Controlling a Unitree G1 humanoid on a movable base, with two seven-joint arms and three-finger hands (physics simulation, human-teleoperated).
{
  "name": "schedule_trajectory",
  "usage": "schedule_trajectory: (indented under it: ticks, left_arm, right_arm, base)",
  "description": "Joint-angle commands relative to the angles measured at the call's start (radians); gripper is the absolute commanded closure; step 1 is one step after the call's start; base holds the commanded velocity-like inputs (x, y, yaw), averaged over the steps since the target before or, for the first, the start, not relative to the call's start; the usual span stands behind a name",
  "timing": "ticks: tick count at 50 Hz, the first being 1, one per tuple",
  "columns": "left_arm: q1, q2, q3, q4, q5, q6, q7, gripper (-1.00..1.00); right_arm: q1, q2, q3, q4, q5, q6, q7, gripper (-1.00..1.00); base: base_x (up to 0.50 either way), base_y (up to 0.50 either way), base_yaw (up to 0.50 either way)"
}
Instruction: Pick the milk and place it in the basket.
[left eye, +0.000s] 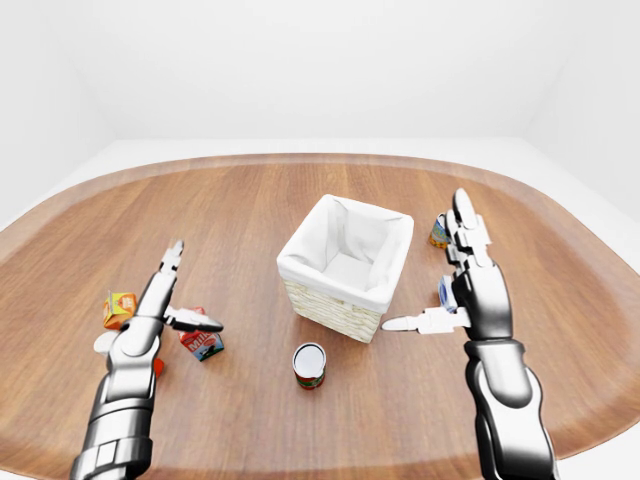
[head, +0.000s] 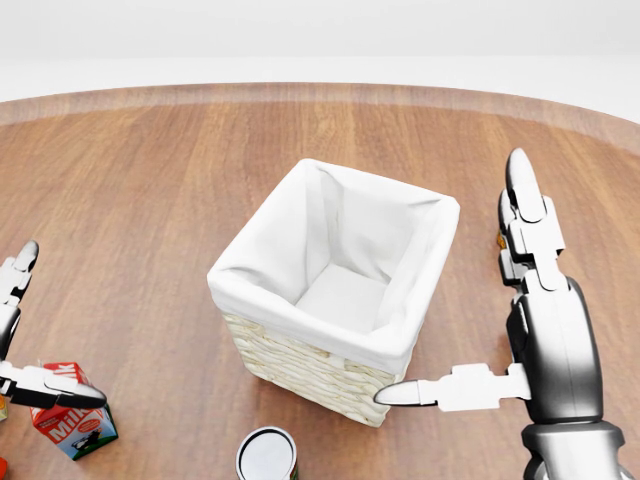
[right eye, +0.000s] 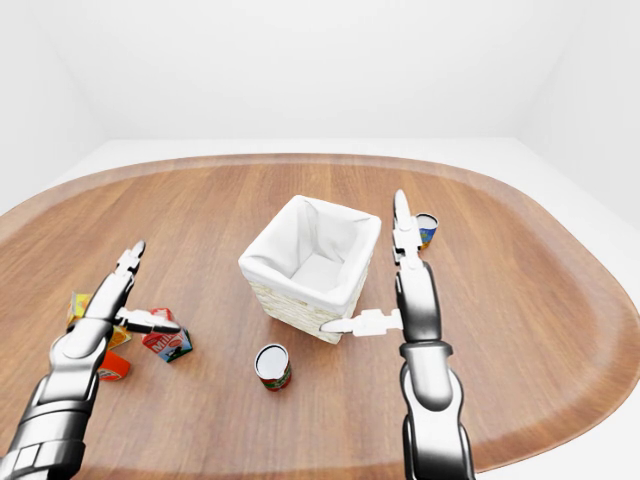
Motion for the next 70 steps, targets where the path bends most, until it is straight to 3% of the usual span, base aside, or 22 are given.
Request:
schedule_trajectory:
  ticks: [1, 22, 49, 60, 70]
  left_arm:
    - [-0.004, 0.002, -0.004, 0.023, 0.005, 0.000, 0.011, -1.00]
    - [-0.036, 0.013, -0.024, 0.124, 0.015, 0.000, 0.043, -1.00]
    - [-0.167, 0.055, -0.085, 0.469, 0.024, 0.000, 0.146, -1.00]
    - [-0.241, 0.073, -0.128, 0.688, 0.051, 0.000, 0.219, -1.00]
    - [-0.271, 0.073, -0.140, 0.763, 0.047, 0.000, 0.242, -1.00]
  right_arm:
    - [0.002, 0.001, 0.006, 0.003, -0.003, 0.000, -0.001, -1.00]
    - [0.001, 0.001, 0.006, -0.002, -0.002, 0.000, -0.001, -1.00]
    - [-0.001, 0.000, 0.000, -0.024, -0.002, 0.000, 0.002, -1.00]
    - [-0.001, 0.001, 0.003, -0.013, -0.003, 0.000, -0.002, -1.00]
    - [0.000, 0.002, 0.006, -0.015, -0.005, 0.000, -0.003, -1.00]
  base:
    - [0.00, 0.00, 0.00]
    - [0.00, 0.00, 0.00]
    - [0.00, 0.00, 0.00]
    - [0.00, 0.00, 0.00]
    - [0.00, 0.00, 0.00]
